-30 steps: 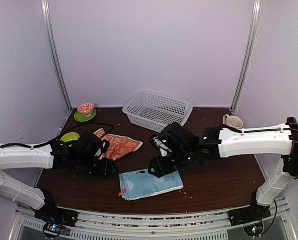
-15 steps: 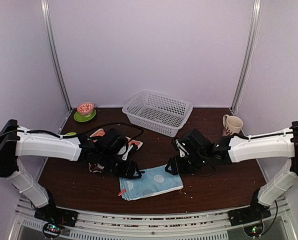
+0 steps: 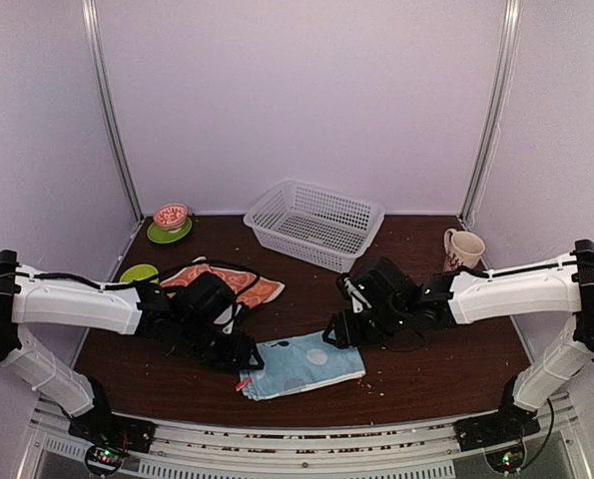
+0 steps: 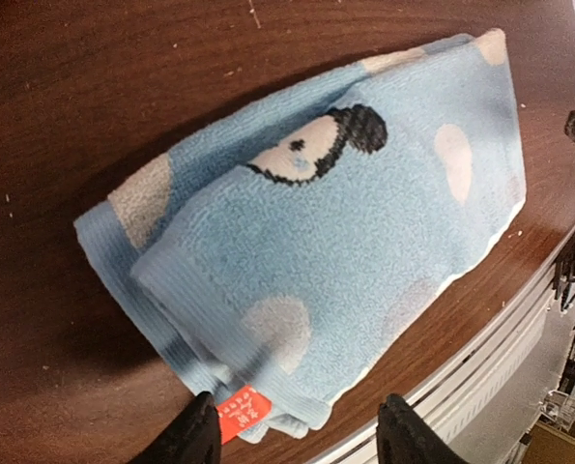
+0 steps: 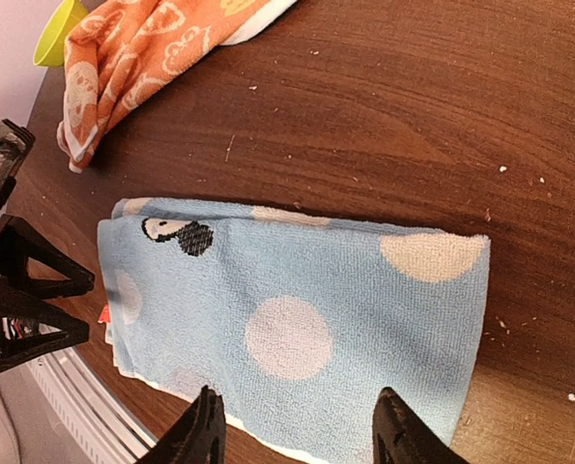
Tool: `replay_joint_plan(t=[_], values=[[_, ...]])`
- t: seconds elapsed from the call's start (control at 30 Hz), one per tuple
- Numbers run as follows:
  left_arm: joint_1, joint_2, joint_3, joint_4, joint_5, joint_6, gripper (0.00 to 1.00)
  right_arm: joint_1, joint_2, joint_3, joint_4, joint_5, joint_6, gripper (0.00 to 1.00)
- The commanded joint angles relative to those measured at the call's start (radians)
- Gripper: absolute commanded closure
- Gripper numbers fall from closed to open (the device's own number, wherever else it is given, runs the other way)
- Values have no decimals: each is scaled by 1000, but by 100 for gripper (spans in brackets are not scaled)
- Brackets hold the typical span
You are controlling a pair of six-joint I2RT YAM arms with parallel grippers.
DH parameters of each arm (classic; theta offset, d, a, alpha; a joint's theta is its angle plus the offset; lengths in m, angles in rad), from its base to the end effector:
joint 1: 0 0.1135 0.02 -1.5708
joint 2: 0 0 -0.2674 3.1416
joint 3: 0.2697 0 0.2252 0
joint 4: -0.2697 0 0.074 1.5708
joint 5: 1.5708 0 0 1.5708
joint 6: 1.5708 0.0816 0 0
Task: Roll the towels
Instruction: Fold the towel at the center of the board, then smooth out the towel at the center of the board.
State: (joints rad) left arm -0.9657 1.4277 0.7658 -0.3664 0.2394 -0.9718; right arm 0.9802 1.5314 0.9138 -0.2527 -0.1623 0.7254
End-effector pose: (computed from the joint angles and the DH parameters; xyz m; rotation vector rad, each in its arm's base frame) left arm 0.1372 -0.2323 0.1608 0.0883 2.9030 -0.8631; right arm 0.1677 0.2738 0.1858 -0.4169 2.6318 0.8753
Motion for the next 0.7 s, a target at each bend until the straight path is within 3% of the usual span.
replay_joint_plan(t=[0.0, 0.23, 0.43, 0.53, 0.67], values=[[4, 59, 3, 43, 0, -24, 45, 0, -13, 22, 13, -5, -9, 47], [28, 89, 15, 58, 8, -6, 50, 0, -24, 20, 4, -3, -4, 48], [40, 117, 1, 99, 39, -2, 62, 0, -28, 17, -5, 4, -4, 49], [45, 127, 0, 106, 45, 4, 69, -2, -31, 19, -9, 7, -4, 49], [55, 121, 0, 81, 28, 11, 89, -5, -26, 24, -37, 33, -6, 50]])
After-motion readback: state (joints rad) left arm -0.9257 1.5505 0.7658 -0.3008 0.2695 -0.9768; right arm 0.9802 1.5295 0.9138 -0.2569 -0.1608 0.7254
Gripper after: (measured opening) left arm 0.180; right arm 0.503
